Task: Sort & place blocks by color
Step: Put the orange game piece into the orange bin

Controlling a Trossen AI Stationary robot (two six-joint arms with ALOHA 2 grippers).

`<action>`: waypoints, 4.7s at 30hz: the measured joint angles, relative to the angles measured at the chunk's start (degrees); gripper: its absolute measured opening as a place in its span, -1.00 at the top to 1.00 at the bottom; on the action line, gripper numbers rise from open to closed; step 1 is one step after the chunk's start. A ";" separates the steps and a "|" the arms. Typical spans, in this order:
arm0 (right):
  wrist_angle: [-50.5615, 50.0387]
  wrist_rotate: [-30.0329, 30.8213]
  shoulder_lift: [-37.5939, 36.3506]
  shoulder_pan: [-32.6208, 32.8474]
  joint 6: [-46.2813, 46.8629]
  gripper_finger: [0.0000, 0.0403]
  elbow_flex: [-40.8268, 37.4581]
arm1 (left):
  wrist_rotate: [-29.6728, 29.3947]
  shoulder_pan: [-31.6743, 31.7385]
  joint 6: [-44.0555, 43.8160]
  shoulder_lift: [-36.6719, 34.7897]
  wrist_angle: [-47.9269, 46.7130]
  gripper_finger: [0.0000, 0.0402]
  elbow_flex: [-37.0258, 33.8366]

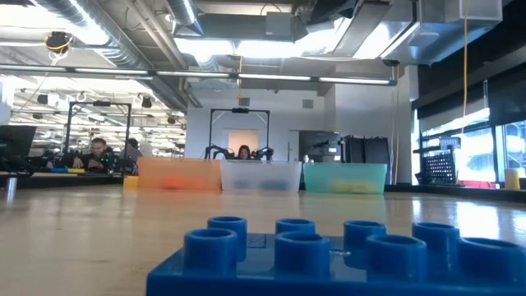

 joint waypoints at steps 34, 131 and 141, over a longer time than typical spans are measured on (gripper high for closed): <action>-0.04 1.46 0.02 -0.02 -0.42 -0.01 0.00 | 0.88 1.82 0.06 0.78 0.38 0.24 0.09; -0.57 13.90 -2.82 -2.43 -4.95 -0.01 -0.04 | -13.07 59.08 58.29 -26.38 -24.61 0.46 -2.33; 0.08 15.38 -2.78 -3.57 -6.47 -0.01 -0.04 | -12.87 83.14 84.29 -26.26 -11.80 0.46 5.20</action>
